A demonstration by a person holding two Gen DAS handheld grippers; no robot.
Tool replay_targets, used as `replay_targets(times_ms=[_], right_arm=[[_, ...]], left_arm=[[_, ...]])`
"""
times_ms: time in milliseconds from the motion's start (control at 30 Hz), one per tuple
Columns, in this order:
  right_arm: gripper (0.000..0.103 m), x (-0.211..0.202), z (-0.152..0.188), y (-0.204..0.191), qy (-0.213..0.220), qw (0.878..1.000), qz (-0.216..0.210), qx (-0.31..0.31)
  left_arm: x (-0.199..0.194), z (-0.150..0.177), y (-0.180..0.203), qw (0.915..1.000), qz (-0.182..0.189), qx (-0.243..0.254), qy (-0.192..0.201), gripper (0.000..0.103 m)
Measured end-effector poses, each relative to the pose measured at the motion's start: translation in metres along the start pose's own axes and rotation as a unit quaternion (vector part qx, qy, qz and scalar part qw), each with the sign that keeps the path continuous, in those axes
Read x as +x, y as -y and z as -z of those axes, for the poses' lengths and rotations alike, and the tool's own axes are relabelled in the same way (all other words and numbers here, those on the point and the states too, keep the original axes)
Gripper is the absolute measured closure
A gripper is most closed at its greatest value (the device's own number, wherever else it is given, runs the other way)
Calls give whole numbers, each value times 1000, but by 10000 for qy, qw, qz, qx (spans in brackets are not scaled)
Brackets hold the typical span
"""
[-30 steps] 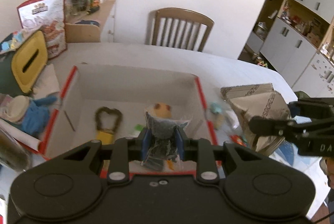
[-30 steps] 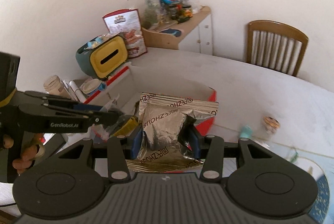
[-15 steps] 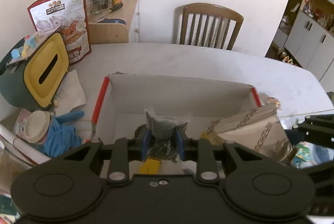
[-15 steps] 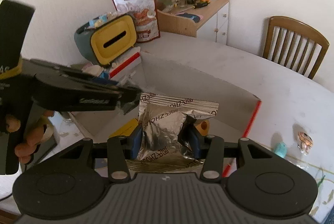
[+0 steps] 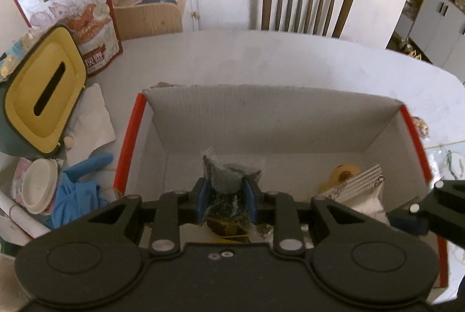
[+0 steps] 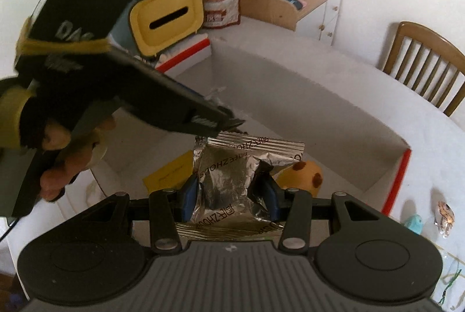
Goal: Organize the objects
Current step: 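Lower into the box and open the right tool while the left tool releases the clear bag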
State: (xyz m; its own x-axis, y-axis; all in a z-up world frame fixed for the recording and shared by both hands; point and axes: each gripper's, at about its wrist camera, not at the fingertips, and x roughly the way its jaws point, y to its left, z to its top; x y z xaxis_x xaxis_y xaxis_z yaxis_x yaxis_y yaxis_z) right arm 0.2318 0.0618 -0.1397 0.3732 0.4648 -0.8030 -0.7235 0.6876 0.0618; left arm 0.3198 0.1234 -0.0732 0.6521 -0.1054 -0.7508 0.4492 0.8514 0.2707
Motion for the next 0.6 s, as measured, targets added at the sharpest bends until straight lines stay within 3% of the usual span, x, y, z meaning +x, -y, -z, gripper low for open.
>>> replay_targets(times_ms=[433,600], right_arm=[[56,25,4,1,-310,9995,80,-65],[56,27,4,-1,-347,9993,100,-92]], left_arm=[[37,-3,12,9964,-113,418,-724,77],[43,-3,11,9959,-109,387,-816,74]])
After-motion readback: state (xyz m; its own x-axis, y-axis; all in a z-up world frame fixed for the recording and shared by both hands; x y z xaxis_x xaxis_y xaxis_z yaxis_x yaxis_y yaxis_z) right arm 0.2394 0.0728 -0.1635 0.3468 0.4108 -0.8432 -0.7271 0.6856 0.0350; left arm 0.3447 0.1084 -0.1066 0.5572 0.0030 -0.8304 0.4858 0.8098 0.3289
